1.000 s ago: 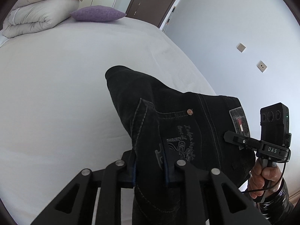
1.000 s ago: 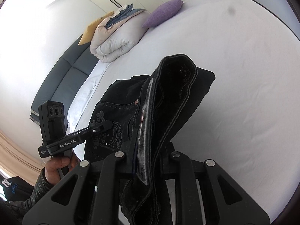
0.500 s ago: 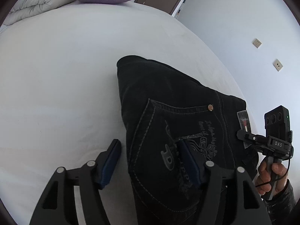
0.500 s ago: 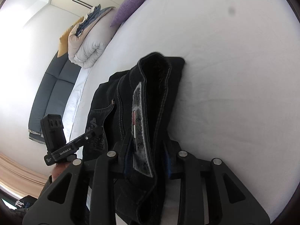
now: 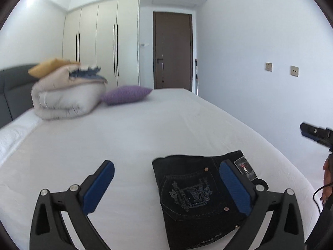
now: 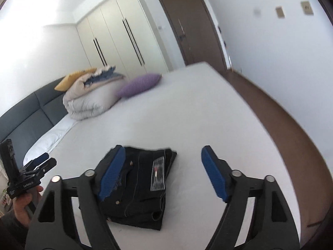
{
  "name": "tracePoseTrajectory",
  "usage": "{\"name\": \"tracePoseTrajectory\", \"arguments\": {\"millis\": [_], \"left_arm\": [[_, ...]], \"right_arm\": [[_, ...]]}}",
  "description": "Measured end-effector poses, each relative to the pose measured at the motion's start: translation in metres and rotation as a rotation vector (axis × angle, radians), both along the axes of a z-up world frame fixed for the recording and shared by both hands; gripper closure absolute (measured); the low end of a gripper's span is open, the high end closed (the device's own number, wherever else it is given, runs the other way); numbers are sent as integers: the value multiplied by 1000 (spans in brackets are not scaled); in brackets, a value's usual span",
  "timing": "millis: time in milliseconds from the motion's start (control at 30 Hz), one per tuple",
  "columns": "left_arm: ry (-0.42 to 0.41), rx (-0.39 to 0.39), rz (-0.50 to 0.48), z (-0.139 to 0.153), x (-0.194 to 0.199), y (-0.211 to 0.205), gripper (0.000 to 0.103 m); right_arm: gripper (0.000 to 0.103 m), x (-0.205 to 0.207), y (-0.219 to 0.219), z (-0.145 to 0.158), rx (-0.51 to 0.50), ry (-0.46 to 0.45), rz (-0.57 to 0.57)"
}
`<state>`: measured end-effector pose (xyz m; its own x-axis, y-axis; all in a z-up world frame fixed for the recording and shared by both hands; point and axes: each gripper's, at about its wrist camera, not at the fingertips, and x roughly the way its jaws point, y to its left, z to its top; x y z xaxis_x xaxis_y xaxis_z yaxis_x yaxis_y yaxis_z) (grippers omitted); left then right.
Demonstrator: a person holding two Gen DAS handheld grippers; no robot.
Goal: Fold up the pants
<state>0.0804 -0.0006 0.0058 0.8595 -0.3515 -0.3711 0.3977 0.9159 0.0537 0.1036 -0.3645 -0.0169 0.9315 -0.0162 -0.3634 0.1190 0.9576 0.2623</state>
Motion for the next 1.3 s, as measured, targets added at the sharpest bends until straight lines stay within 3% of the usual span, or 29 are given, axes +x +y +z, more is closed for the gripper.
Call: {"name": "tracePoseTrajectory", "arguments": {"millis": [100,200,333,433,567,733,933,1067,1300], "left_arm": [[-133,54,72,35,-35,-8,0],[-272,60,221,59,-82,-5,0],[-245,-2,239,79,-108,-2,0],[-229,-3,271,76,-124,-1,0],[-120,8,270,51,-124,-8,0],[79,60,295,2,-106,-20,0],[198,78,295,-28,-96,-23,0],[231,87,296,-36,-95,-25,0],[281,71,292,-46,-90,-22,0]], "right_arm": [[0,-46,18,41,-81,-194,-66],[0,-93,37,74,-206,-375,-157],[0,-125,64,114,-326,-435,-194],[0,-135,74,127,-325,-376,-210],[0,-140,83,121,-267,-291,-164],[0,-137,82,83,-184,-102,-162],[0,-137,93,23,-119,108,-124],[0,-125,109,-4,-159,168,-82],[0,-105,125,-21,-191,208,-38]]}}
